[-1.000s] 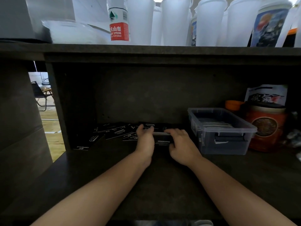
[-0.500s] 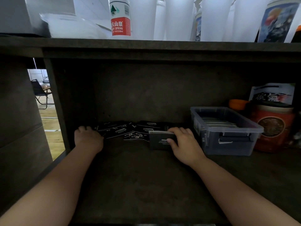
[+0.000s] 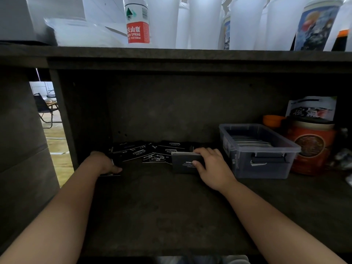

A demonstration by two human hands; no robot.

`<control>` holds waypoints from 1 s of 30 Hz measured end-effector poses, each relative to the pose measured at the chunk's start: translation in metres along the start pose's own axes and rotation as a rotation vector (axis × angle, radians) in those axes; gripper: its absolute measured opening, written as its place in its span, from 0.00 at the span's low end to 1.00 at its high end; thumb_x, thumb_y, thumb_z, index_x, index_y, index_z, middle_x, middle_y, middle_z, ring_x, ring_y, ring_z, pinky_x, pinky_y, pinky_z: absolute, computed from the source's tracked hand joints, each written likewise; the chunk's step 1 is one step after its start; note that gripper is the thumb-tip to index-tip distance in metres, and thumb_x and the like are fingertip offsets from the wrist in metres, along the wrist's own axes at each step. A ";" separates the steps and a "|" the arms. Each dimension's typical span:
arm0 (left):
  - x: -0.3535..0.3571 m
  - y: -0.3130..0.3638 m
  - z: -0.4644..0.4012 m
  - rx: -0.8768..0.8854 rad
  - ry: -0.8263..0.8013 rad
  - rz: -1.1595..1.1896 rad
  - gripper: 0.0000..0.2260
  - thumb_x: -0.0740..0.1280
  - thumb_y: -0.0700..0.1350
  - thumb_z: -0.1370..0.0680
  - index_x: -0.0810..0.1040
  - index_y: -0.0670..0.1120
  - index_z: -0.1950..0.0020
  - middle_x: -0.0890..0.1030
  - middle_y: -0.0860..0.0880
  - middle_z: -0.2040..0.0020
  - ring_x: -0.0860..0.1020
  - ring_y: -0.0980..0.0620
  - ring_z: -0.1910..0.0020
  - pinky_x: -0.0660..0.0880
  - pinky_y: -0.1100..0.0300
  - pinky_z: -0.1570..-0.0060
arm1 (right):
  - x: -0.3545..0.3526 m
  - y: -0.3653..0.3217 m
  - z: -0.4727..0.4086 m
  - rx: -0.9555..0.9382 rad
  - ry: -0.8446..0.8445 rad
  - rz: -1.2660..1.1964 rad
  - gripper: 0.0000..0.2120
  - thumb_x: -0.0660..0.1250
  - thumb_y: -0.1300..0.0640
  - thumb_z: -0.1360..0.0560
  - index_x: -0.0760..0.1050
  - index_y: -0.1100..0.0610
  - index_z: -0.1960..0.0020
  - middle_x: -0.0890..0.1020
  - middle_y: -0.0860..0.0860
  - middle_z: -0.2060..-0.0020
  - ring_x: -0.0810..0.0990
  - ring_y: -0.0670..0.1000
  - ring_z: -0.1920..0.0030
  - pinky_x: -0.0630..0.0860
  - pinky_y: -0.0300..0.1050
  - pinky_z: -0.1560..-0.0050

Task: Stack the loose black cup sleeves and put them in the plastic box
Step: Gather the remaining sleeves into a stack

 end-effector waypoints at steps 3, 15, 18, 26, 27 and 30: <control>-0.014 0.001 0.008 -0.001 0.160 0.180 0.28 0.72 0.42 0.25 0.64 0.36 0.30 0.72 0.36 0.34 0.73 0.37 0.36 0.72 0.49 0.39 | -0.001 0.000 0.001 -0.014 0.004 0.001 0.17 0.63 0.51 0.21 0.69 0.49 0.33 0.76 0.49 0.41 0.69 0.50 0.40 0.72 0.50 0.40; -0.002 0.081 0.064 0.644 0.079 0.749 0.05 0.72 0.45 0.25 0.80 0.56 0.55 0.83 0.54 0.59 0.80 0.56 0.58 0.74 0.63 0.60 | -0.002 0.000 0.002 -0.029 0.000 -0.001 0.18 0.61 0.55 0.20 0.68 0.51 0.30 0.74 0.50 0.38 0.68 0.50 0.39 0.71 0.47 0.38; 0.007 0.087 0.067 0.632 -0.103 1.015 0.05 0.70 0.45 0.23 0.80 0.55 0.51 0.83 0.49 0.52 0.82 0.53 0.53 0.79 0.57 0.50 | -0.002 0.001 0.001 -0.028 0.004 -0.001 0.19 0.60 0.56 0.20 0.67 0.52 0.29 0.74 0.50 0.38 0.68 0.50 0.39 0.70 0.47 0.38; 0.039 0.094 0.069 0.617 0.054 0.401 0.26 0.75 0.49 0.28 0.70 0.52 0.33 0.77 0.52 0.38 0.76 0.52 0.41 0.72 0.57 0.39 | -0.004 0.003 0.001 -0.008 0.036 -0.149 0.18 0.53 0.54 0.17 0.67 0.53 0.28 0.76 0.51 0.36 0.69 0.49 0.37 0.65 0.42 0.37; 0.043 0.100 0.073 0.589 0.028 0.500 0.32 0.76 0.46 0.29 0.64 0.51 0.28 0.74 0.50 0.34 0.73 0.51 0.36 0.70 0.57 0.36 | -0.005 0.002 0.002 0.001 0.038 -0.163 0.18 0.53 0.52 0.17 0.67 0.53 0.28 0.76 0.51 0.36 0.68 0.49 0.36 0.65 0.42 0.36; 0.055 0.118 0.094 0.489 -0.109 0.894 0.42 0.71 0.33 0.27 0.51 0.54 0.22 0.63 0.48 0.25 0.67 0.50 0.29 0.68 0.55 0.32 | -0.006 0.000 0.003 0.008 0.013 -0.135 0.20 0.57 0.50 0.18 0.66 0.51 0.28 0.75 0.50 0.36 0.68 0.48 0.35 0.68 0.44 0.36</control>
Point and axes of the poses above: each hand's wrist, its own z-axis away from the middle knuckle, its own x-axis out of the palm, y = z × x, the point moved 4 cm from there along -z, towards the middle knuckle
